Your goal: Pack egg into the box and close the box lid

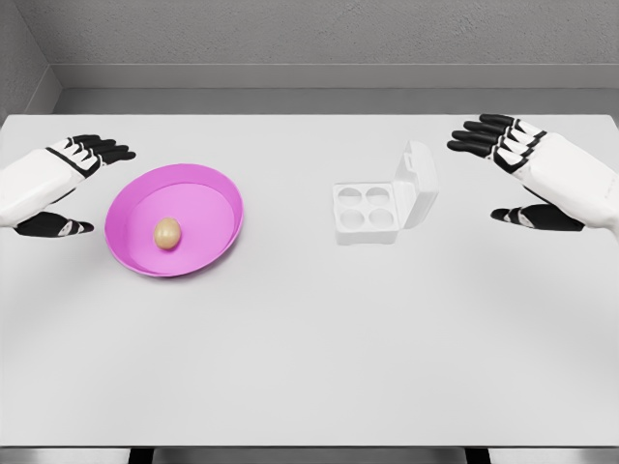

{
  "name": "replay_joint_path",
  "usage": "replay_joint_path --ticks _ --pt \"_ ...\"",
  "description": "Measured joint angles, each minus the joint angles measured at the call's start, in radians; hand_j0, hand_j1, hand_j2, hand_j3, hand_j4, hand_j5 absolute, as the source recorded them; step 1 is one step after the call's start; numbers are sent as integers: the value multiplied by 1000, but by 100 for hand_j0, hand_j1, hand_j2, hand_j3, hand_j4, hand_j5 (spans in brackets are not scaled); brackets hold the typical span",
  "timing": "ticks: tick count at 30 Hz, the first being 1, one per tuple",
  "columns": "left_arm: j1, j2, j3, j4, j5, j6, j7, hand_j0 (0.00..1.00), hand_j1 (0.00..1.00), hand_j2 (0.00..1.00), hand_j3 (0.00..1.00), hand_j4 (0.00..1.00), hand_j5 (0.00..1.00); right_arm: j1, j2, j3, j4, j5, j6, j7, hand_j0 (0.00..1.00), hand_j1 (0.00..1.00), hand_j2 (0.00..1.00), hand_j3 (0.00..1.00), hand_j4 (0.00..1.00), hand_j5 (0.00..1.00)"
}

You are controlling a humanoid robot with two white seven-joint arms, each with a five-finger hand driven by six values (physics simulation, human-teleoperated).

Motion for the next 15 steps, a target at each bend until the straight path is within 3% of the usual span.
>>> replay_joint_path --ticks 7,9,13,15 --pt "6 3 2 1 -7 0 -1 100 100 100 100 100 100 -32 -47 -1 0 -2 -1 1 100 100 100 100 100 100" --pt "-8 3 12 -7 -10 0 -50 100 100 100 100 100 100 -48 -57 -2 0 -1 -1 1 100 100 100 100 100 100" --pt "-126 5 15 -29 -10 0 -197 100 100 100 100 100 100 -54 -75 -2 0 -1 -1 2 100 100 100 100 100 100" --pt "-228 11 -39 -19 -22 1 -223 100 100 100 100 100 100 -54 -81 -1 0 1 -1 2 100 100 100 100 100 100"
